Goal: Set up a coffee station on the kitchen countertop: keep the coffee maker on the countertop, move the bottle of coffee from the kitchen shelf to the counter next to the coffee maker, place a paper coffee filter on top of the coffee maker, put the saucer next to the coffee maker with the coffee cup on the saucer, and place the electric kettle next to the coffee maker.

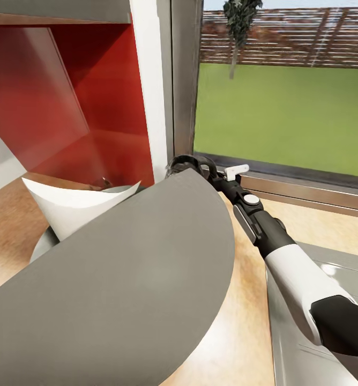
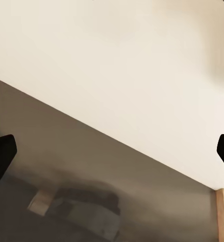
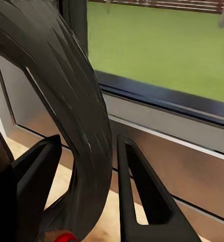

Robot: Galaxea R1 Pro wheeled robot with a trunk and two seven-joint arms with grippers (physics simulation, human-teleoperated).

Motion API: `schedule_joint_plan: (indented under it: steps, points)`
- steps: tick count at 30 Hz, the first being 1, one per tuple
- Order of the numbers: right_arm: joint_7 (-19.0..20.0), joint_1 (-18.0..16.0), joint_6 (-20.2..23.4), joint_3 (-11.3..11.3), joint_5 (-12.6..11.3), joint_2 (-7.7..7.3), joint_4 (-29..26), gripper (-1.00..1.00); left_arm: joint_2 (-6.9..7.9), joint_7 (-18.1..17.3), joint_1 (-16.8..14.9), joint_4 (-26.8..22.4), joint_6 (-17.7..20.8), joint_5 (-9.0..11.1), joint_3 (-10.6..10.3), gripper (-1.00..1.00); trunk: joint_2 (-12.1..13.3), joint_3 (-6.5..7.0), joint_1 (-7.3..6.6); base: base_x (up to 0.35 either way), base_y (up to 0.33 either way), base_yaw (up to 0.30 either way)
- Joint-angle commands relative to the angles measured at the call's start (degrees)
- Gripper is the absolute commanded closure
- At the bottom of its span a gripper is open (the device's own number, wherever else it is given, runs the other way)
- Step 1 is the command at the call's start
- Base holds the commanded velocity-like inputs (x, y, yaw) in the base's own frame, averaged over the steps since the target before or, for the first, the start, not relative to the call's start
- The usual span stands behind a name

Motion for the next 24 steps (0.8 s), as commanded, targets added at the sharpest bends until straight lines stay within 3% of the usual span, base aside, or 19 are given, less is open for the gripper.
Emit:
schedule_joint_plan:
  steps: [1, 24]
  points:
    - [0.0, 0.0, 0.3, 0.1, -0.6, -0.03, -0.1, 1.0, 0.04, 0.0, 0.0, 0.0, -0.2, 0.0, 0.4, -1.0, -0.1, -0.05, 0.01, 0.0, 0.0, 0.0]
    - [0.0, 0.0, 0.5, 0.1, -0.7, -0.09, -2.2, 1.0, 0.09, 0.0, -0.1, 0.0, -0.2, 0.0, 0.4, -1.0, -0.1, 0.47, 0.01, 0.0, 0.0, 0.0]
